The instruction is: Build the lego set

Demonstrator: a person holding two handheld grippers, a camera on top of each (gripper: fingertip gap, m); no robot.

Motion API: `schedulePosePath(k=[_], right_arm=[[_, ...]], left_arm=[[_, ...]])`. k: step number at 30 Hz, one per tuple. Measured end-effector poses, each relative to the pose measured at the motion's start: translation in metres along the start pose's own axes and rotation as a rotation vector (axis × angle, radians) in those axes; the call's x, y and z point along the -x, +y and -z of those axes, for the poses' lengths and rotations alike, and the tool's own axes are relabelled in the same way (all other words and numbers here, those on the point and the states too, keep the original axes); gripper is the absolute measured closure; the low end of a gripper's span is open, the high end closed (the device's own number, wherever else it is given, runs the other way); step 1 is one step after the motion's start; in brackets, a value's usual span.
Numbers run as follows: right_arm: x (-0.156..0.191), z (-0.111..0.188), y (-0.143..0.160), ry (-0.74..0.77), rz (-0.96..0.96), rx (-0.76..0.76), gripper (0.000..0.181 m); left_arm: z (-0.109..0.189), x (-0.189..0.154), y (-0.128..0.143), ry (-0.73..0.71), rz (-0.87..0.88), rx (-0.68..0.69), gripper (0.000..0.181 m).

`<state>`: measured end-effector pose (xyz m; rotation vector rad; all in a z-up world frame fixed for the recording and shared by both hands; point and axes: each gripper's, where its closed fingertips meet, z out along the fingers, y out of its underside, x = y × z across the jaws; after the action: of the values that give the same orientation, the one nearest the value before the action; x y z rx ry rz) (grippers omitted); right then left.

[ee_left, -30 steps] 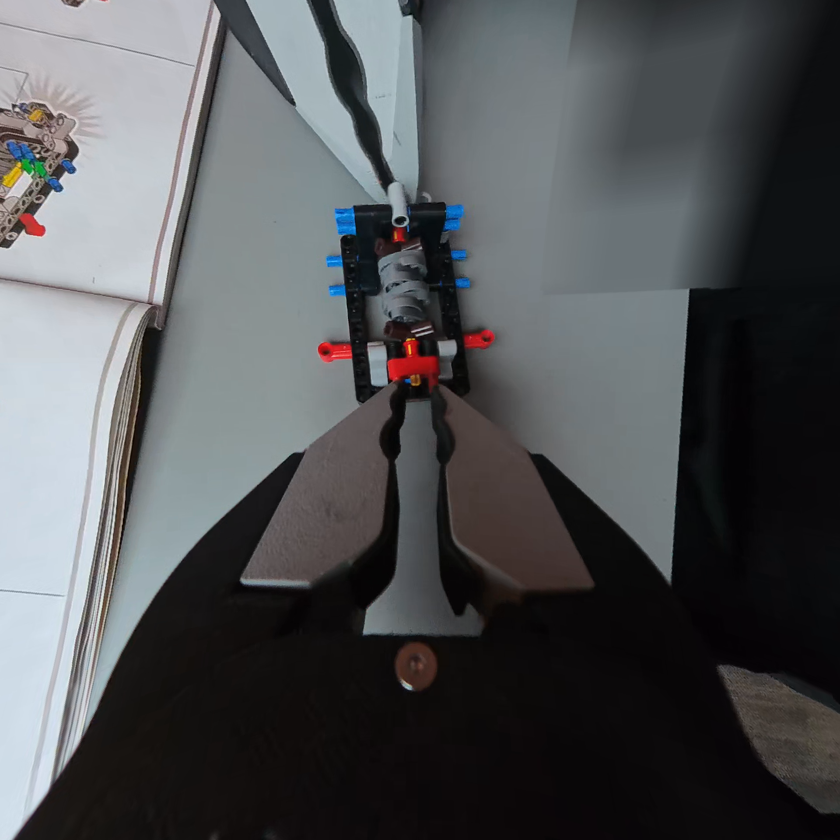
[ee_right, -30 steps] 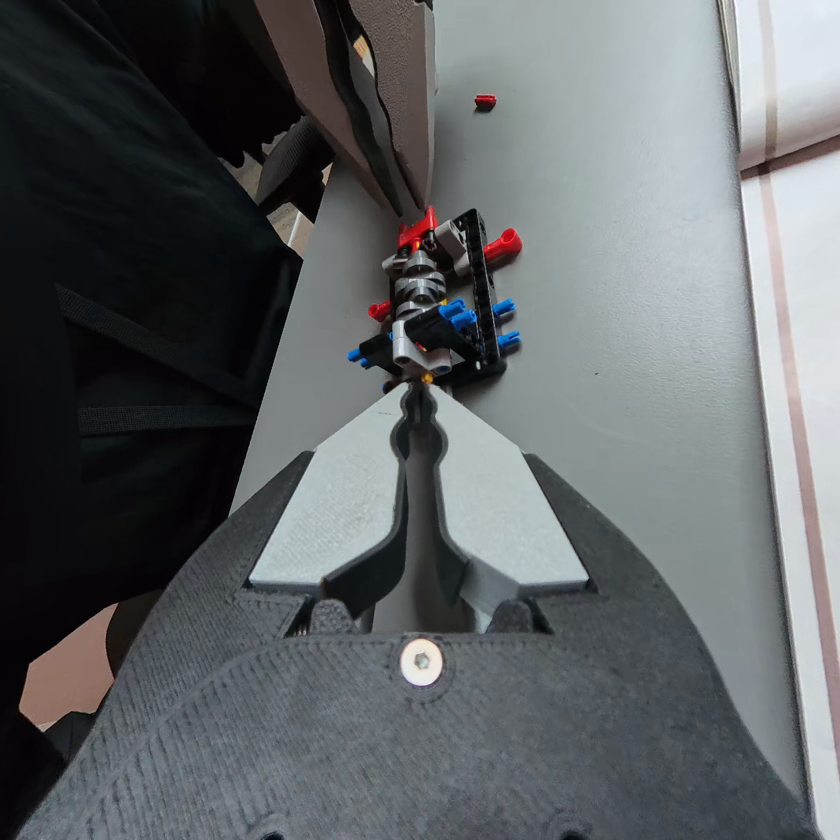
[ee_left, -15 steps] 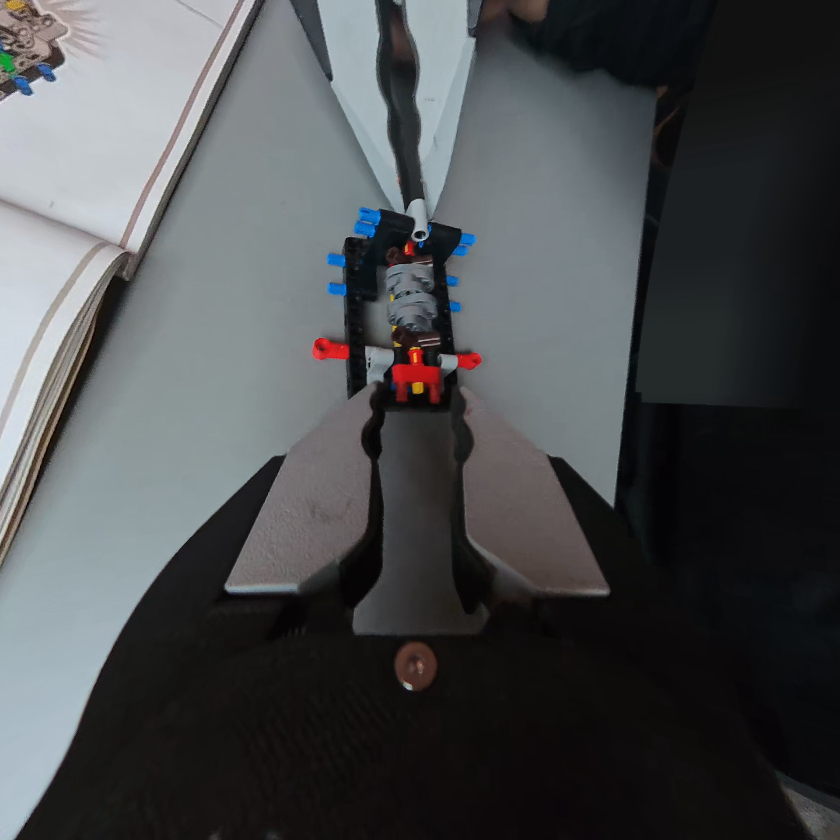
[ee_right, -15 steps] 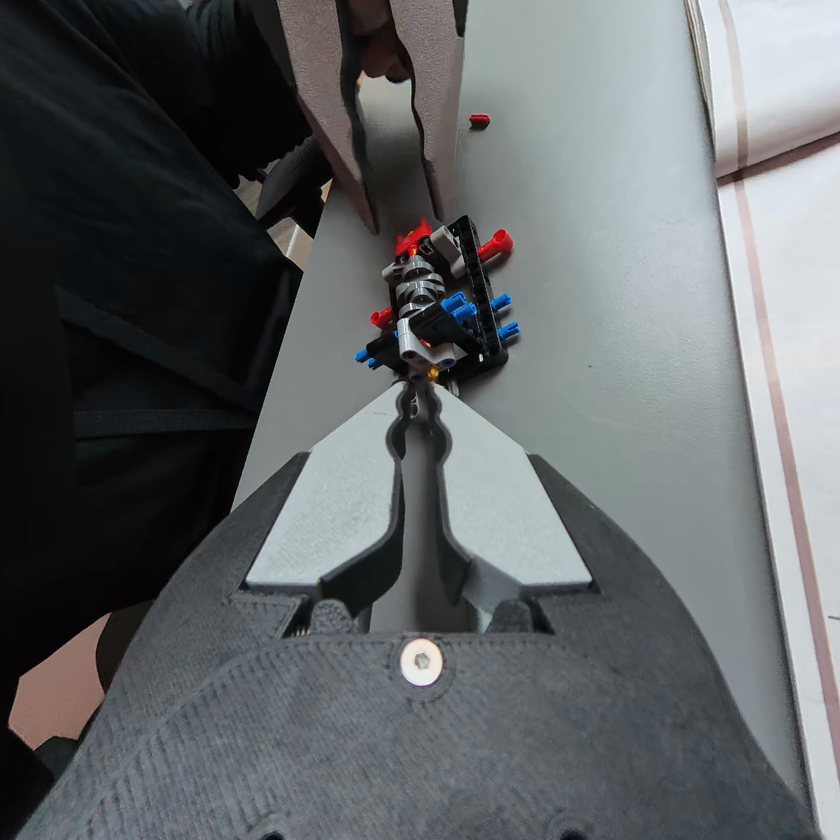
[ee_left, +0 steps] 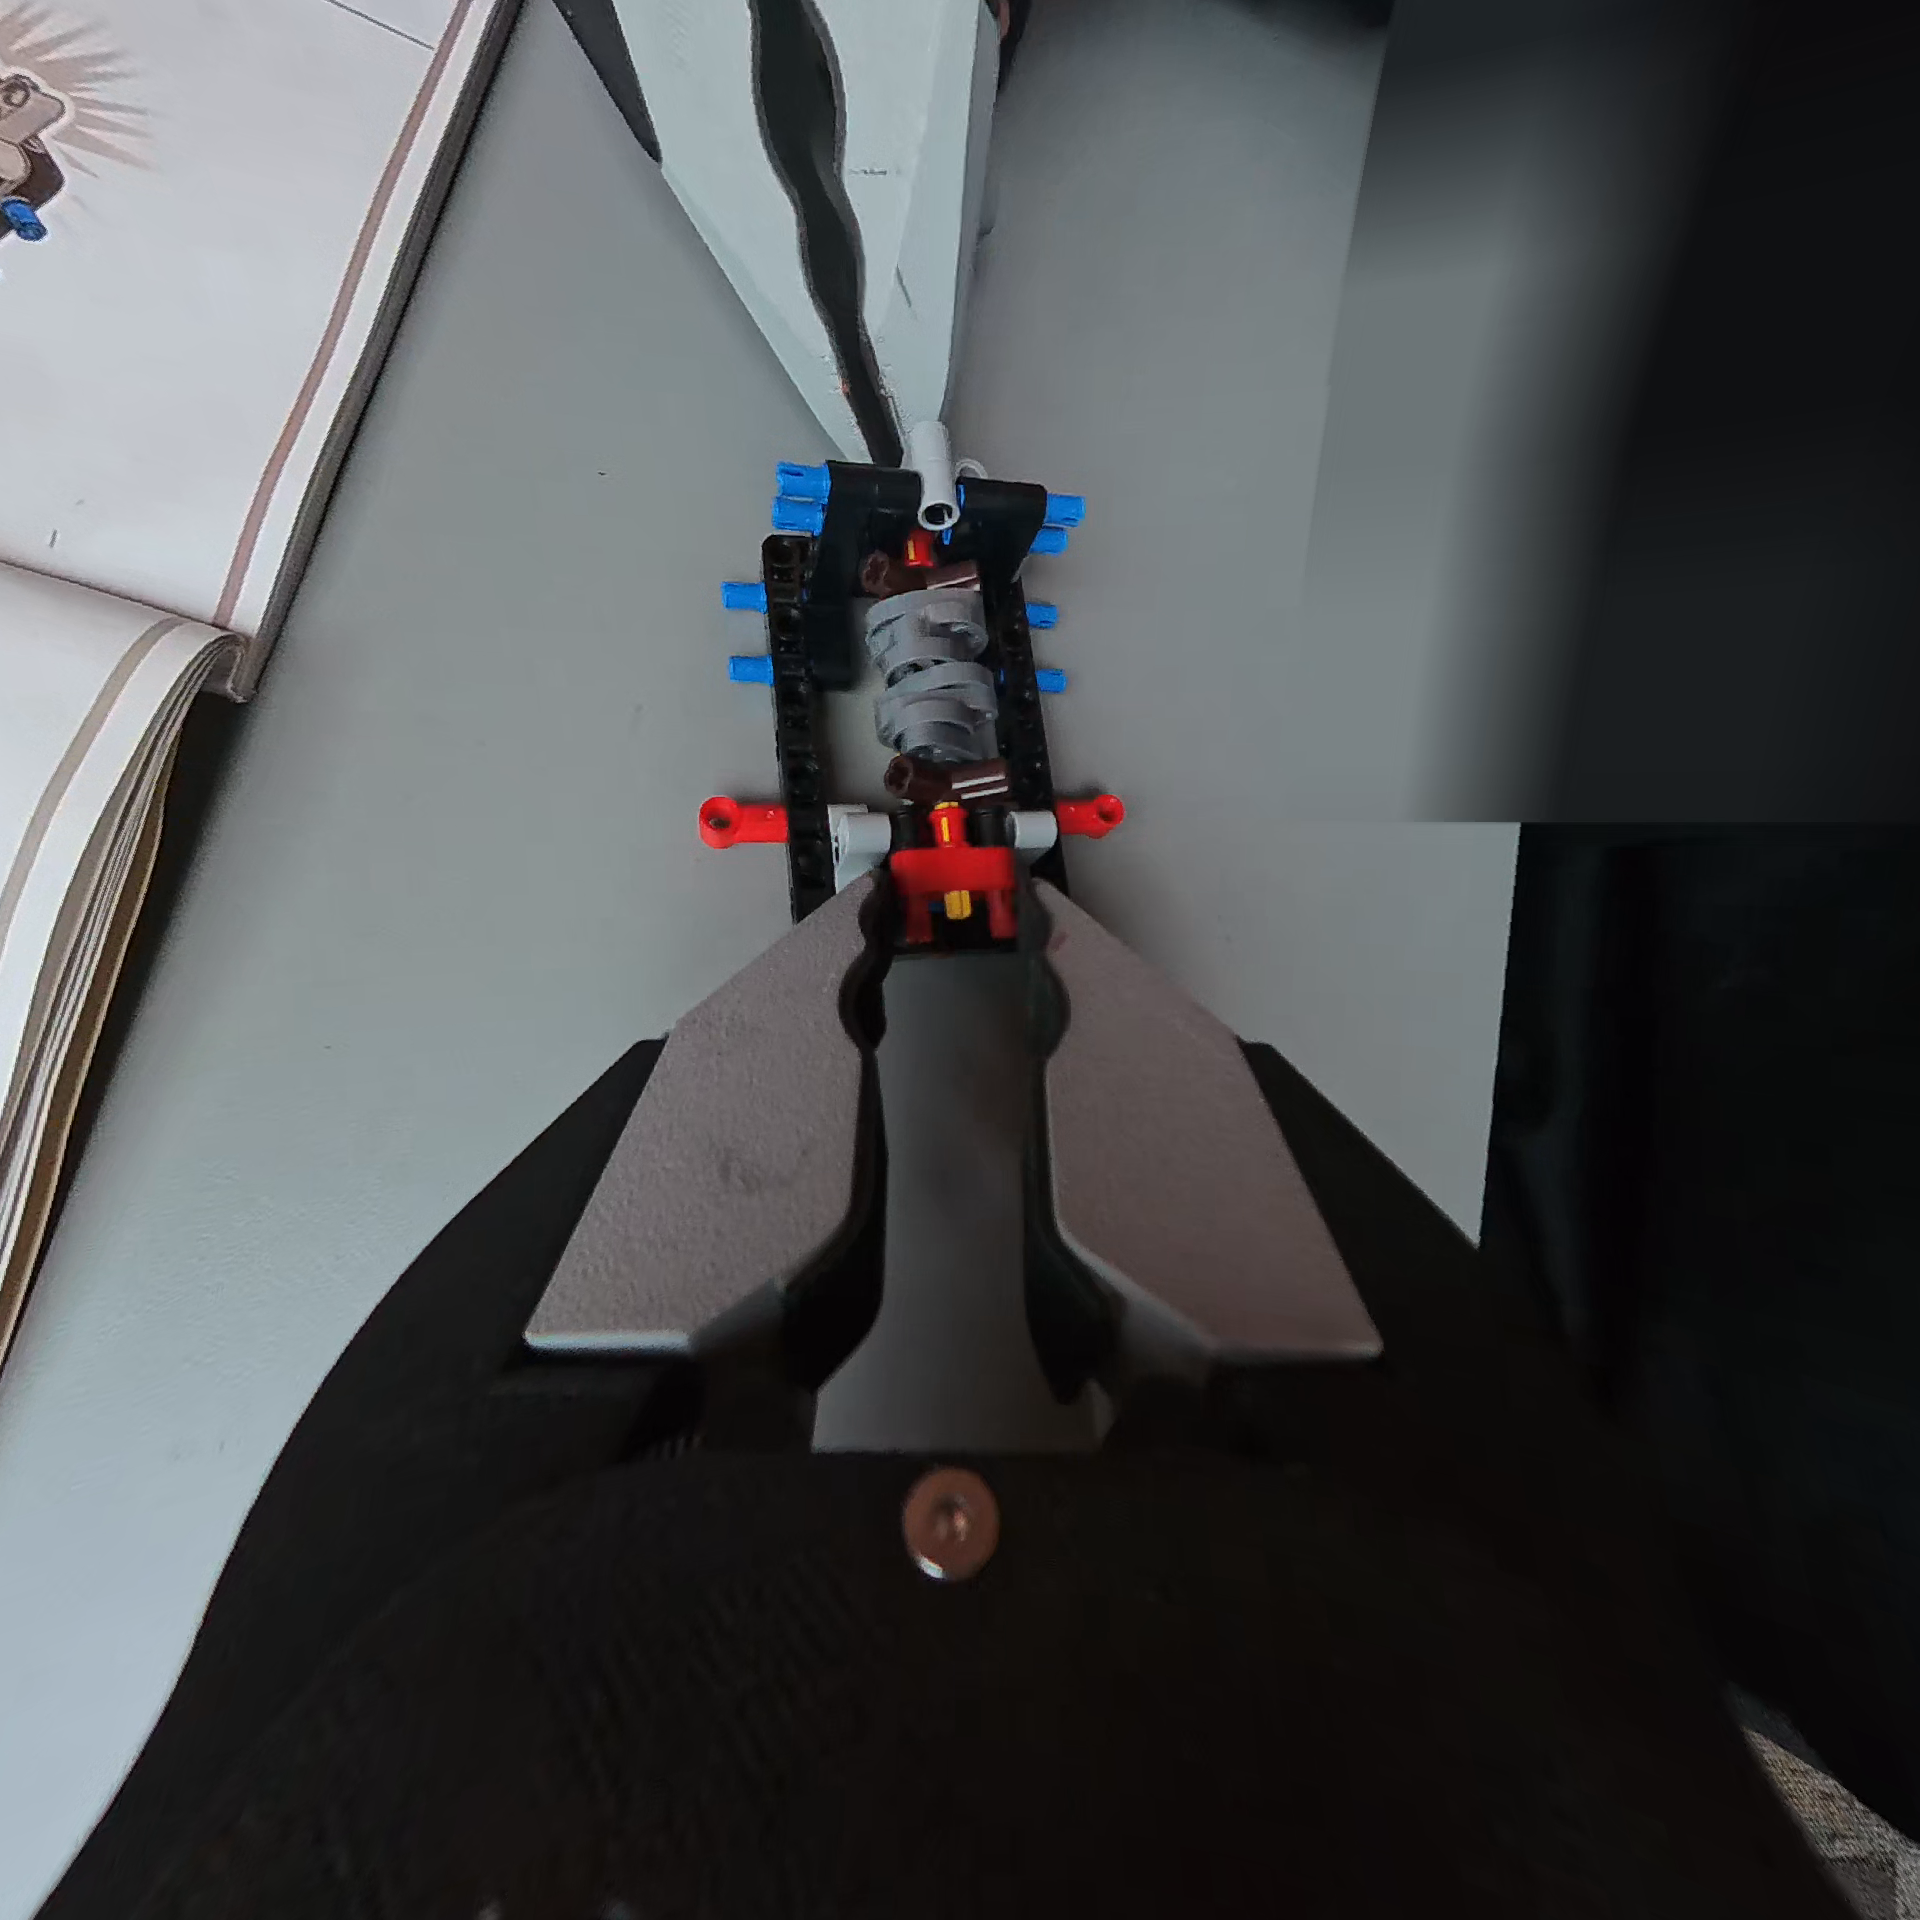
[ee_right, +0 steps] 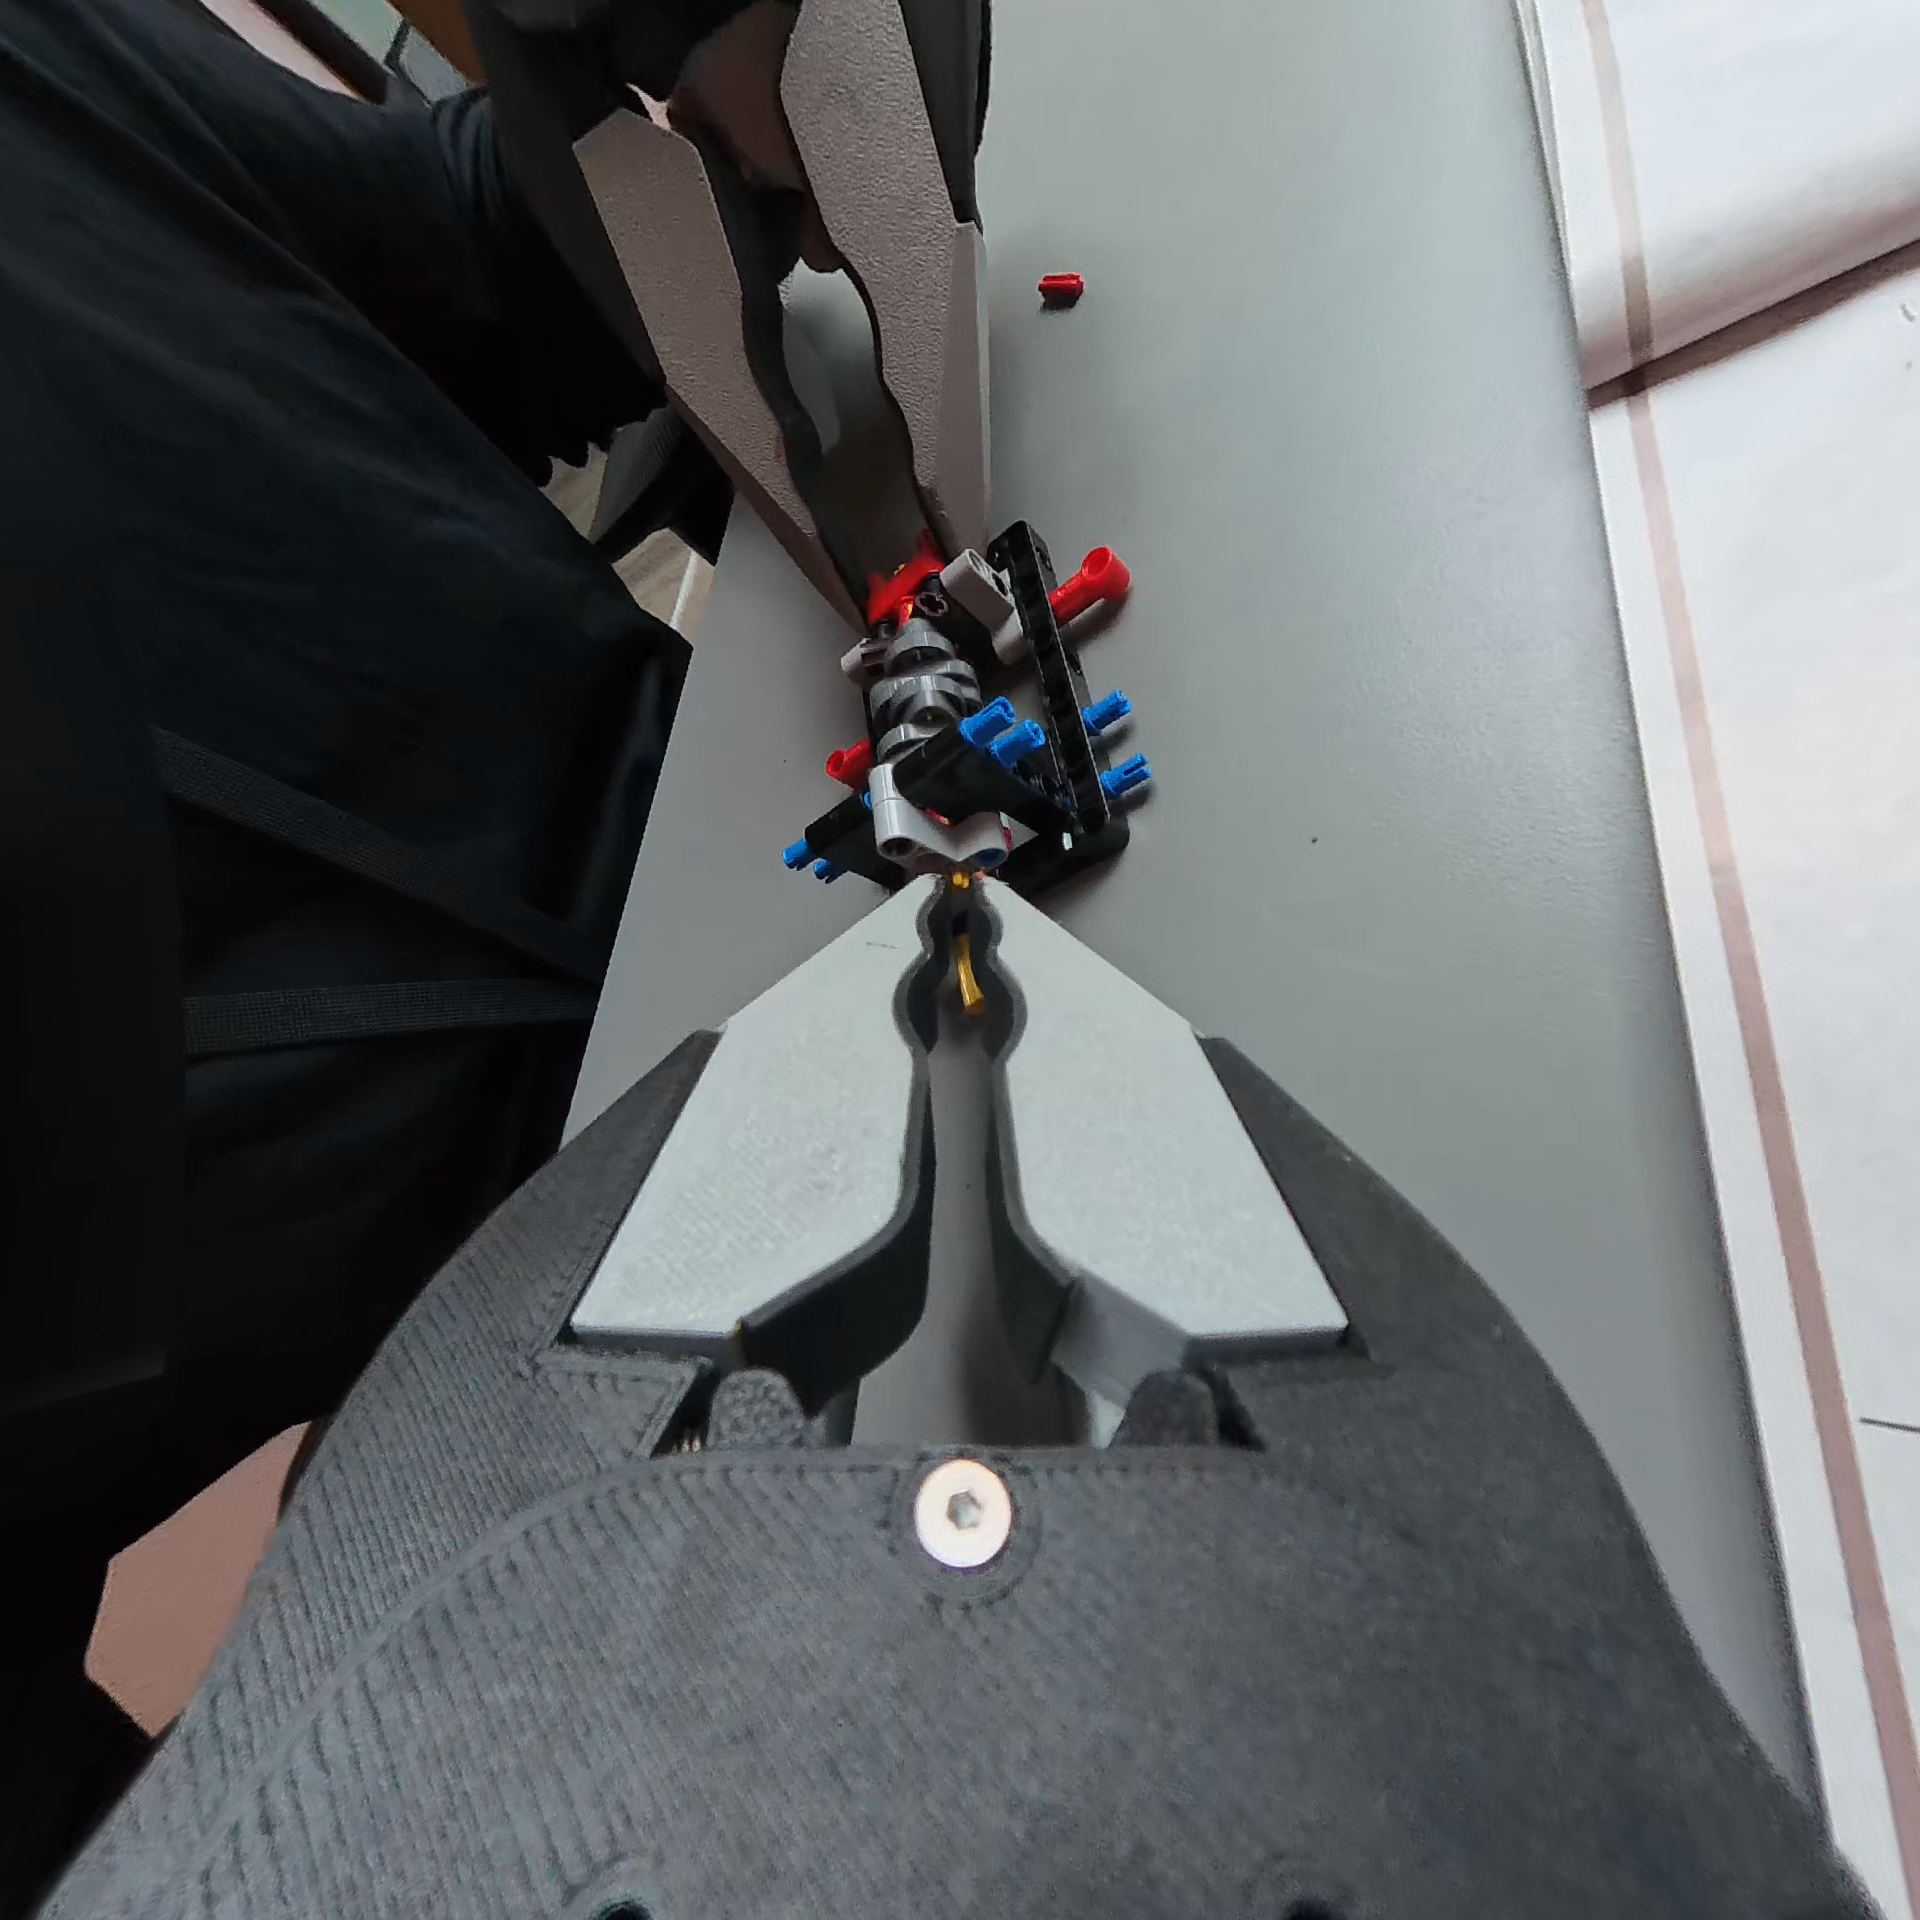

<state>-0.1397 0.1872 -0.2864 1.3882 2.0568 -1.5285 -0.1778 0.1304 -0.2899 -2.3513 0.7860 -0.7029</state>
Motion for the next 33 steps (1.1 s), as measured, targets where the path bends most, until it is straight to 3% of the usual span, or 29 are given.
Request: schedulePosePath(k=[6, 13, 20, 23, 33], right_arm=[[0.0017, -0.0008, 0.0006, 0.041, 0.087, 0.013, 0.181], [0.0025, 0.0007, -0.0049, 0.227, 0.373, -0.015, 0.181], [-0.0016, 0.0088, -0.0032, 0.197, 0.298, -0.024, 0.181], [-0.0019, 0.0058, -0.0017, 0.185, 0.288, -0.004, 0.172], [-0.0018, -0.0002, 0.0007, 0.186, 0.317, 0.035, 0.181]], left_arm=[[0.0003, 0.0004, 0.0003, 0.006, -0.017, -0.002, 0.161], [0.0027, 0.0031, 0.0011, 0.044, 0.012, -0.026, 0.161], [0.0027, 0.0038, 0.0010, 0.036, -0.013, -0.013, 0.161], [0.0023, 0.0039, 0.0005, 0.035, -0.020, -0.013, 0.161], [0.0013, 0.0040, -0.0007, 0.039, -0.040, -0.008, 0.161]])
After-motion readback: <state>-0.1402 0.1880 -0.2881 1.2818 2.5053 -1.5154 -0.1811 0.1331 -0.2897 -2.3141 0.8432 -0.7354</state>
